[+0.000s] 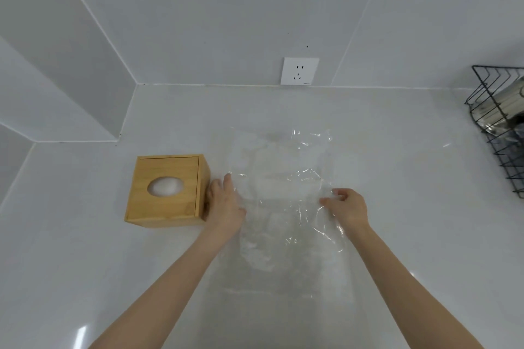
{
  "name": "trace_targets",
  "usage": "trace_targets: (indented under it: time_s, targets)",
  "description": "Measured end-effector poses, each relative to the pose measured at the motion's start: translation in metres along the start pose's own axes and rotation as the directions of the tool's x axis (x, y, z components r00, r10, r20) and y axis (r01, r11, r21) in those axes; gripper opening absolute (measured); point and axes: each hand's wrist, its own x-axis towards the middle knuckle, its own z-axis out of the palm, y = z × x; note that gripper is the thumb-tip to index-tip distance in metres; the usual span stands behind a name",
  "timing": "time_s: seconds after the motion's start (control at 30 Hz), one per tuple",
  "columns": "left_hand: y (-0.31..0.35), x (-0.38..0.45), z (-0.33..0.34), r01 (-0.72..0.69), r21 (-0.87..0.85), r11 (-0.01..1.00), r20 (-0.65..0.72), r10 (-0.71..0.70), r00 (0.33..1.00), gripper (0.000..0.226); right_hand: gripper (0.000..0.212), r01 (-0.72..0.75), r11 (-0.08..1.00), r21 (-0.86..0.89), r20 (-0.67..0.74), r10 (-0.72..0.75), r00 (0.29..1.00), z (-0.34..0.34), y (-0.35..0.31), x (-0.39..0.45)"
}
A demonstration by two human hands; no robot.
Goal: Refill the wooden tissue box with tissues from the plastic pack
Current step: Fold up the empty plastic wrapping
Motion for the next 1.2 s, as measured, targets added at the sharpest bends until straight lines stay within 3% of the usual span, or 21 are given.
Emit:
trace_targets:
  time_s: [0.13,0.2,0.33,0.43,0.5,0.57,0.63,0.7,0.83,0.9,1.0,1.13,1.2]
  targets:
    - [0.0,0.002,0.002,0.014,-0.052,0.999,0.007,-0.014,1.0,0.083,0.008,-0.01,0.983,0.186,0.11,-0.01,0.994,-0.014,0.0,-0.003]
    - [-0.001,0.003,0.002,0.034,-0.123,0.992,0.027,-0.031,0.999,0.085,0.006,-0.019,0.97,0.244,0.156,-0.02,0.987,-0.019,-0.001,-0.005]
    - [0.002,-0.004,-0.007,0.073,-0.416,0.906,0.057,-0.054,0.997,0.074,0.012,-0.033,0.938,0.344,0.191,-0.035,0.981,-0.03,0.002,-0.007]
    - [0.007,-0.01,-0.026,-0.017,-0.624,0.781,-0.001,0.021,1.0,0.075,0.019,0.001,0.923,0.385,0.204,-0.087,0.975,-0.042,-0.003,-0.011]
    - [0.01,-0.013,-0.046,-0.097,-0.709,0.699,-0.052,0.086,0.995,0.062,0.027,0.037,0.917,0.397,0.188,-0.121,0.975,-0.049,-0.008,-0.013]
    - [0.014,-0.015,-0.069,-0.098,-0.805,0.585,-0.04,0.111,0.993,0.043,0.038,0.077,0.904,0.421,0.15,-0.153,0.977,-0.055,-0.016,-0.019]
    - [0.015,-0.017,-0.089,-0.097,-0.837,0.538,-0.035,0.124,0.992,0.024,0.047,0.141,0.877,0.459,0.098,-0.207,0.973,-0.061,-0.024,-0.028]
    - [0.014,-0.02,-0.104,-0.114,-0.812,0.572,-0.055,0.119,0.991,0.018,0.048,0.232,0.858,0.459,0.051,-0.286,0.957,-0.064,-0.032,-0.039]
    - [0.011,-0.029,-0.125,-0.203,-0.754,0.625,-0.109,0.186,0.977,0.033,0.017,0.337,0.822,0.459,0.058,-0.406,0.912,-0.066,-0.044,-0.055]
    - [0.007,-0.033,-0.131,-0.261,-0.659,0.706,-0.149,0.218,0.965,0.036,0.024,0.37,0.833,0.41,0.071,-0.434,0.898,-0.068,-0.048,-0.059]
    - [0.004,-0.037,-0.138,-0.327,-0.469,0.82,-0.254,0.229,0.94,0.021,0.033,0.42,0.846,0.33,0.102,-0.474,0.875,-0.069,-0.051,-0.065]
    - [0.004,-0.043,-0.141,-0.377,-0.375,0.847,-0.35,0.247,0.904,0.019,0.012,0.508,0.85,0.139,0.037,-0.517,0.855,-0.068,-0.051,-0.069]
    - [0.003,-0.047,-0.141,-0.375,-0.382,0.844,-0.362,0.237,0.902,0.01,0.012,0.544,0.836,0.068,-0.003,-0.546,0.838,-0.071,-0.05,-0.07]
